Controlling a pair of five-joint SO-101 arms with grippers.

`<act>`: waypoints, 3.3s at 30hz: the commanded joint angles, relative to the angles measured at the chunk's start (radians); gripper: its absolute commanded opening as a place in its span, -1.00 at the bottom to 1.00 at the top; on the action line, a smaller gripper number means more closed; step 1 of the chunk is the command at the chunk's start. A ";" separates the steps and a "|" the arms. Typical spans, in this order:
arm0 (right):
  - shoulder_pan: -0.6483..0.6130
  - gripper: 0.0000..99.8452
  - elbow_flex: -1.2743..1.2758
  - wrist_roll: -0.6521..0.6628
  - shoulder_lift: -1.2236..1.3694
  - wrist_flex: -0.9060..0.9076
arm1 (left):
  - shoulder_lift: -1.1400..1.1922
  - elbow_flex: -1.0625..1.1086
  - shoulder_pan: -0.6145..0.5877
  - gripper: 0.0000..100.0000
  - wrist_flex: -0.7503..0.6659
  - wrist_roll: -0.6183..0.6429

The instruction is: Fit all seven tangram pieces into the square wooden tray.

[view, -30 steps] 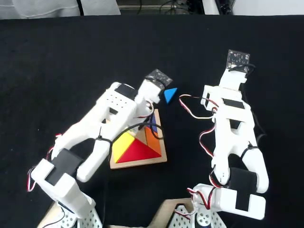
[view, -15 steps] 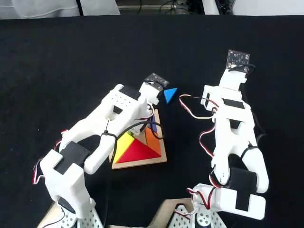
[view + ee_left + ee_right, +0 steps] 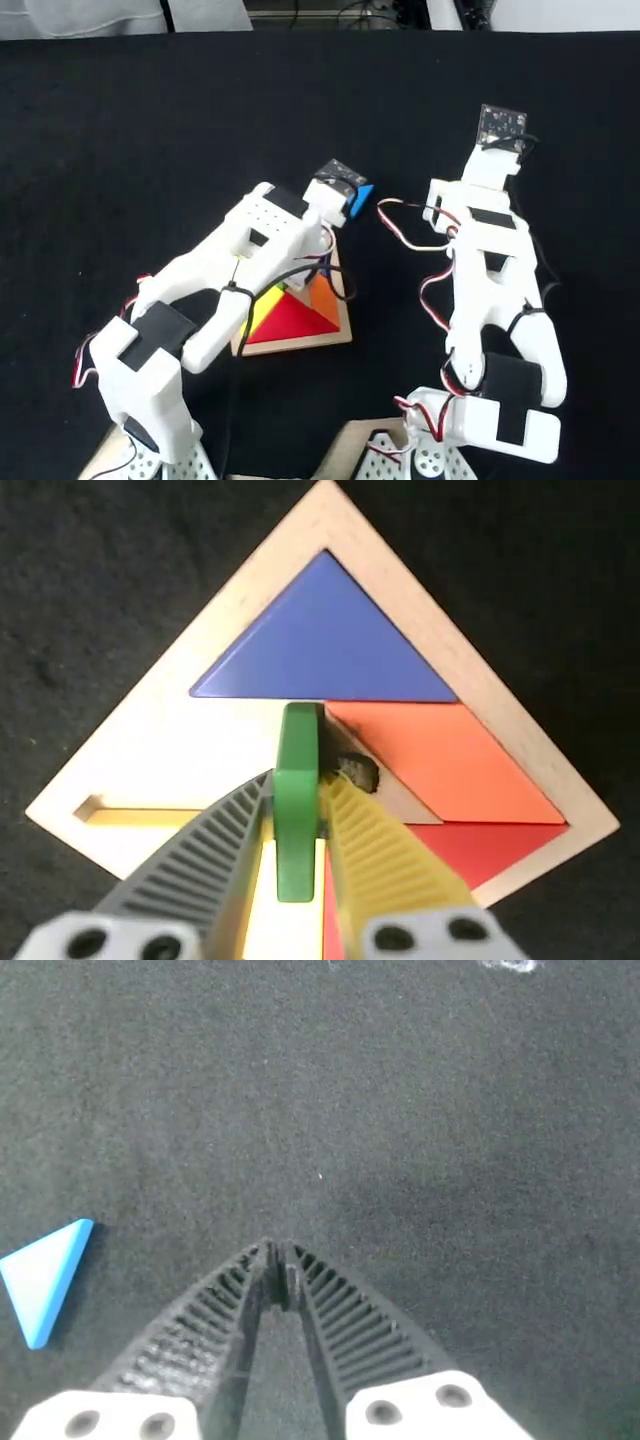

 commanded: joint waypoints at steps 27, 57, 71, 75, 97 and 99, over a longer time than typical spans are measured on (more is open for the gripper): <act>-0.008 -0.98 -0.061 -0.002 -0.001 -0.014 | -0.008 -0.107 -0.108 -0.68 0.049 0.003; -0.009 -0.98 -0.061 -0.002 0.001 -0.014 | 0.003 -0.148 -0.266 -0.68 0.005 -0.074; -0.008 -0.98 -0.059 -0.002 0.001 -0.014 | 0.003 -0.122 -0.269 -0.68 0.005 -0.074; -0.008 -0.98 -0.059 -0.002 0.001 -0.014 | 0.003 -0.131 -0.320 -0.68 0.000 -0.075; -0.008 -0.98 -0.059 -0.002 0.001 -0.014 | -0.008 -0.071 -0.213 -0.68 -0.014 -0.068; -0.008 -0.98 -0.059 -0.002 0.001 -0.014 | -0.014 -0.104 -0.251 -0.68 0.014 -0.069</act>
